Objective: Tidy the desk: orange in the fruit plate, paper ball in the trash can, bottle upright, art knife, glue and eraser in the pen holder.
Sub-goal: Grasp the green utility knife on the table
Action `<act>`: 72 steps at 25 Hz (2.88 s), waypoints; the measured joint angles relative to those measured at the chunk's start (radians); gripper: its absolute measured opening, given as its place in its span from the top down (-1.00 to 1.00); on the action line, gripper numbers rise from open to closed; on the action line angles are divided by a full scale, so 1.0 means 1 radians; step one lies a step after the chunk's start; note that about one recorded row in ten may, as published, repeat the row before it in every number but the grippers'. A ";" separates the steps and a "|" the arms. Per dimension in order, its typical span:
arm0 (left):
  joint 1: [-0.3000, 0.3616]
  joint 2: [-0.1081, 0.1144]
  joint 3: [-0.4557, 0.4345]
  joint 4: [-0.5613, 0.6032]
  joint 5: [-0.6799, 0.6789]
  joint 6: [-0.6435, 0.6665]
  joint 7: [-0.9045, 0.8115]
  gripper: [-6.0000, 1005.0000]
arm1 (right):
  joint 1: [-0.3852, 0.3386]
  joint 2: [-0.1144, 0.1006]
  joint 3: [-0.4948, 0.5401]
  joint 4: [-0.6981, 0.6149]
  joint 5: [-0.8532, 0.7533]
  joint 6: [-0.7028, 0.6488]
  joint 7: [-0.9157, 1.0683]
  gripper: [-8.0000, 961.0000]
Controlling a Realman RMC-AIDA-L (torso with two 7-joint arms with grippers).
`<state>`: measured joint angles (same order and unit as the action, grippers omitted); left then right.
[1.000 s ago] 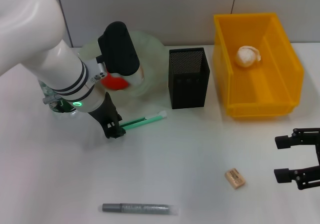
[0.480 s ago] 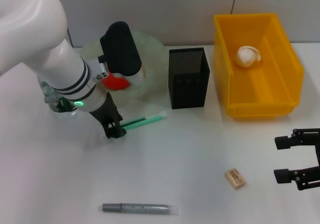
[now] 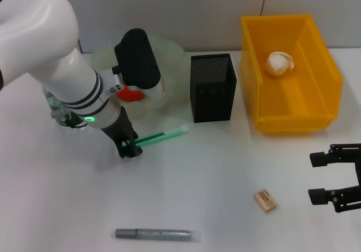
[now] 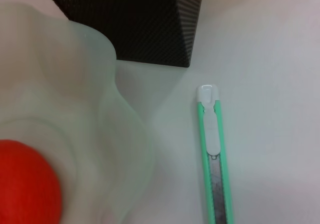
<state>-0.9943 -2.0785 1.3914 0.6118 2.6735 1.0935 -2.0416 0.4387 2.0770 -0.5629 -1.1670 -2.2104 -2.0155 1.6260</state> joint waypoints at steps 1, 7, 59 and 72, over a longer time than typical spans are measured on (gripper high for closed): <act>0.000 0.000 0.000 0.000 0.000 0.000 0.000 0.36 | 0.000 0.000 0.000 0.001 0.000 0.000 0.000 -0.60; -0.005 0.000 0.000 0.000 0.003 -0.002 0.002 0.40 | 0.000 0.000 0.000 0.002 0.000 0.002 0.000 -0.60; 0.069 0.001 0.041 0.117 0.001 -0.023 -0.036 -0.19 | 0.006 -0.002 0.001 0.013 0.005 0.004 0.000 -0.58; 0.067 0.002 0.062 0.105 0.002 -0.025 -0.034 -0.20 | 0.009 -0.002 0.001 0.015 0.003 0.006 0.000 -0.57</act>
<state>-0.9276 -2.0769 1.4535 0.7171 2.6753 1.0680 -2.0755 0.4473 2.0755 -0.5615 -1.1518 -2.2073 -2.0094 1.6260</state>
